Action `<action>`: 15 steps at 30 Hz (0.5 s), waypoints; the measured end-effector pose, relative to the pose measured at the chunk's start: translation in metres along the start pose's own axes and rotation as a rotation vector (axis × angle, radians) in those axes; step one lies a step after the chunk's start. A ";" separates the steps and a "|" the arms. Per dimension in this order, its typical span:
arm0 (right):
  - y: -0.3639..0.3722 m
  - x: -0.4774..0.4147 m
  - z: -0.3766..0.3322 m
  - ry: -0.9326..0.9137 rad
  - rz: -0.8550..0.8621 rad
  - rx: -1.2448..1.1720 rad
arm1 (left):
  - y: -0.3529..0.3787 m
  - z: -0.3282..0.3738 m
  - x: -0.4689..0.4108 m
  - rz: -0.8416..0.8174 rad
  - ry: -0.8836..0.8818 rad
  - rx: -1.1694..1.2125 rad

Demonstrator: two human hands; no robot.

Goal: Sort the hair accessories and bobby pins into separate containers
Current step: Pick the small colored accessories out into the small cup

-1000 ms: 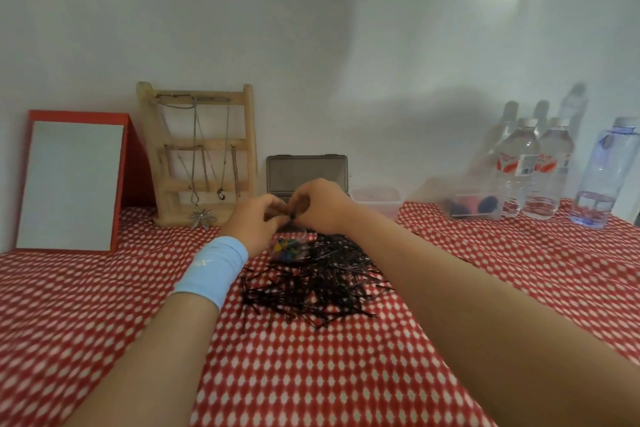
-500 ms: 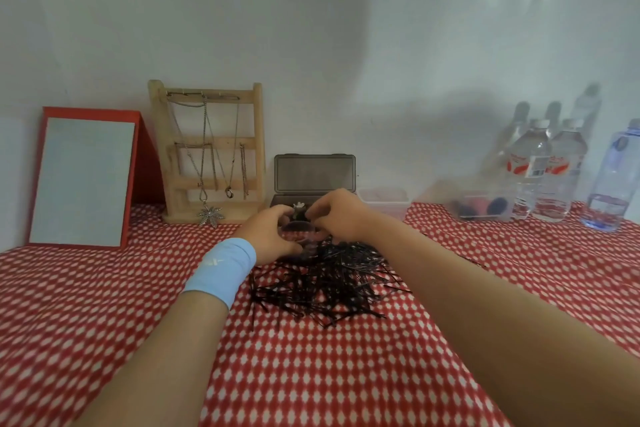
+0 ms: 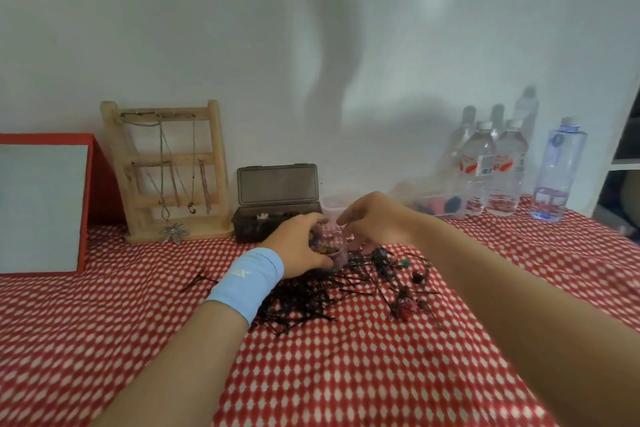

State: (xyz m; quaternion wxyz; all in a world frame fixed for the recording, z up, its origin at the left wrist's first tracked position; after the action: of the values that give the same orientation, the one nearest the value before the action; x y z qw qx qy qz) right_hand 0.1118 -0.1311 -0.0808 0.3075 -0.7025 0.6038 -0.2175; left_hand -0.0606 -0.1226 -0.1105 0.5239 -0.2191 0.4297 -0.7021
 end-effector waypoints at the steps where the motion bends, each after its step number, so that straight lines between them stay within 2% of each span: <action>1: -0.002 0.003 0.005 0.013 -0.015 0.021 | 0.004 0.003 -0.001 -0.028 -0.004 -0.011; 5: -0.014 0.012 0.019 0.002 -0.031 0.120 | 0.013 0.012 -0.002 -0.056 0.015 -0.145; 8: -0.028 0.016 0.032 -0.019 0.046 0.230 | 0.008 0.027 0.001 0.069 0.090 -0.198; 10: -0.035 0.020 0.043 0.004 0.038 0.324 | 0.008 0.041 -0.002 0.118 0.164 -0.171; 15: -0.036 0.027 0.066 0.046 -0.063 0.474 | 0.018 0.076 -0.025 0.036 0.230 -0.286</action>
State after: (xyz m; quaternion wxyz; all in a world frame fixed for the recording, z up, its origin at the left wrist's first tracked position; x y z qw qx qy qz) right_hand 0.1870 -0.1437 -0.1054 0.4431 -0.6238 0.5206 -0.3788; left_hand 0.0154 -0.1293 -0.0813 0.4472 -0.2018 0.5862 -0.6447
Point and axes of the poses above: each hand's wrist, its own x-axis away from the middle knuckle, its own y-axis out of the palm, z = x × y, the point moved 3 cm from there along -x, towards the middle knuckle, and after that the axes turned 5 degrees about -y, right-handed, at the moved point
